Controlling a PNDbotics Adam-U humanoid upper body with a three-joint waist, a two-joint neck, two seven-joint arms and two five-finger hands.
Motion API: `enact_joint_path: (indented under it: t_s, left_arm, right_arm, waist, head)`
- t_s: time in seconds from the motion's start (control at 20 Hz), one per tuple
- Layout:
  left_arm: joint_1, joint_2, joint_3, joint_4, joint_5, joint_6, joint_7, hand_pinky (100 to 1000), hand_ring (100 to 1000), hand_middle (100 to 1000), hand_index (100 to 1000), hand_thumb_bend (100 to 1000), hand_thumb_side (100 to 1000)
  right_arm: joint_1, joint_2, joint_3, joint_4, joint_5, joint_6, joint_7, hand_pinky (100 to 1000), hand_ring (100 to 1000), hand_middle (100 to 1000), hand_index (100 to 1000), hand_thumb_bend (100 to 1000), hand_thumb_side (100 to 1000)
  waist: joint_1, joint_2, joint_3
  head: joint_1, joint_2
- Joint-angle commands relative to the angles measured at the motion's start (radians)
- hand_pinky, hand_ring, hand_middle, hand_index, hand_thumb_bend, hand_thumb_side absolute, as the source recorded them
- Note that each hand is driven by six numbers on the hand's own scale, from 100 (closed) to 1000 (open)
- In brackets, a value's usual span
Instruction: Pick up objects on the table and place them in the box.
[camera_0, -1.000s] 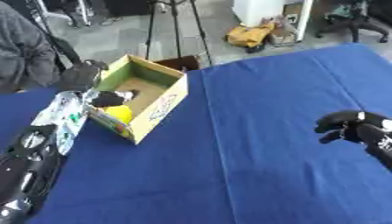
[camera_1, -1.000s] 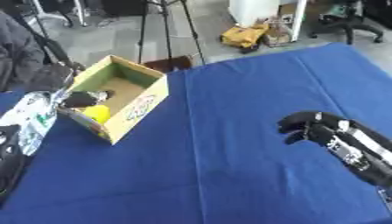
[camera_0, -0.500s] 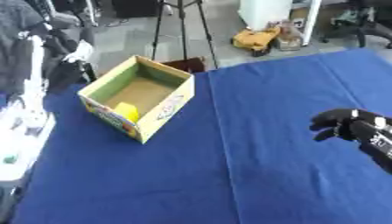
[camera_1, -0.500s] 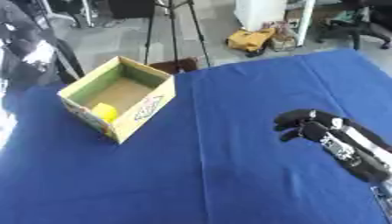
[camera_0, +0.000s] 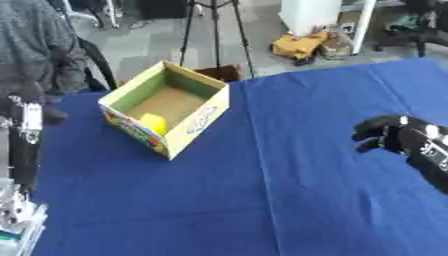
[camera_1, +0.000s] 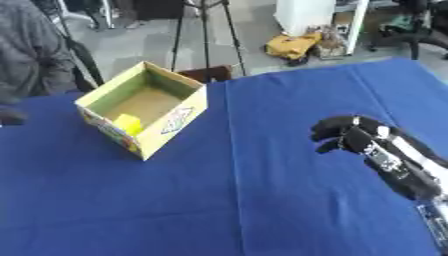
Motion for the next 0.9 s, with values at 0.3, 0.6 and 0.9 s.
enact_joint_path:
  t_s: [0.3, 0.6, 0.9]
  left_arm:
    - [0.043, -0.053, -0.003, 0.022, 0.034, -0.07, 0.012, 556, 490, 532, 732, 294, 928]
    - [0.061, -0.077, -0.003, 0.038, 0.042, -0.094, 0.025, 553, 486, 529, 725, 286, 935]
    - [0.065, -0.088, -0.003, 0.047, 0.041, -0.106, 0.03, 553, 485, 528, 720, 286, 938]
  right_arm:
    - [-0.008, -0.011, -0.012, -0.011, -0.014, 0.004, -0.028, 719, 793, 770, 842, 100, 779]
    - [-0.009, -0.011, -0.014, -0.013, -0.016, 0.008, -0.044, 716, 789, 765, 836, 100, 780]
    - [-0.009, -0.01, -0.015, -0.014, -0.019, 0.011, -0.052, 713, 786, 762, 833, 100, 780]
  waist:
    - [-0.003, -0.006, 0.006]
    - [-0.003, 0.0, 0.012]
    - [-0.006, 0.002, 0.015]
  head:
    - [-0.004, 0.034]
    - [-0.002, 0.035]
    - [-0.001, 0.032]
